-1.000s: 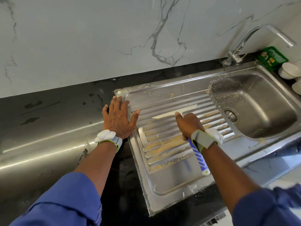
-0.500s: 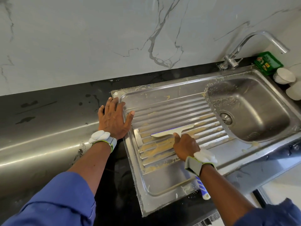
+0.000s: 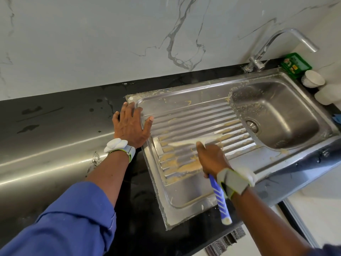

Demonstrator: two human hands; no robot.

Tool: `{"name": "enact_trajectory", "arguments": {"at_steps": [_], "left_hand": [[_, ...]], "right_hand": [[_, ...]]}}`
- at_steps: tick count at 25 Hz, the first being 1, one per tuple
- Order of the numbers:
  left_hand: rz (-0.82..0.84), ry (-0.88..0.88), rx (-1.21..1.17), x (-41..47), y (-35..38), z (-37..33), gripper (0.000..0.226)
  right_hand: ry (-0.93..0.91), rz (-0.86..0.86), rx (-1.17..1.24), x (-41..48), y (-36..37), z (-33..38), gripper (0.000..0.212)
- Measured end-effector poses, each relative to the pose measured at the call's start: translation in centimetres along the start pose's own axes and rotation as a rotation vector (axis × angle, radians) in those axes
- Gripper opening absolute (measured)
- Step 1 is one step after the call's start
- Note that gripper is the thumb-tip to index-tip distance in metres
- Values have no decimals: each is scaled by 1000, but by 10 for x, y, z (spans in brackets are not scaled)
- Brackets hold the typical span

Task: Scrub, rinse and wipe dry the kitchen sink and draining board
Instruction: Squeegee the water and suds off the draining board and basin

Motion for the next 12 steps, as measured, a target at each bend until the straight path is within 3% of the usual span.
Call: {"name": "enact_trajectory", "arguments": {"at_steps": [2,9,12], "left_hand": [[2,-6,1,1,0,0,69],[8,-14,-5,1,2,1,70],[-6,-2,-19,1,1,-1,69]], "right_hand": [[6,11,116,41,15,26,48],[-9,41,-264,53,33,29,61],[17,39,-288,25,24,-4,61]]}}
Point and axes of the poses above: each hand's wrist, its own x-axis towards the middle knuckle, its own y-axis out of the palm, z = x × y, the point moved 8 cm from there along x, towards the middle knuckle, and after that the axes turned 4 degrees about -y, right-handed, at the moved point
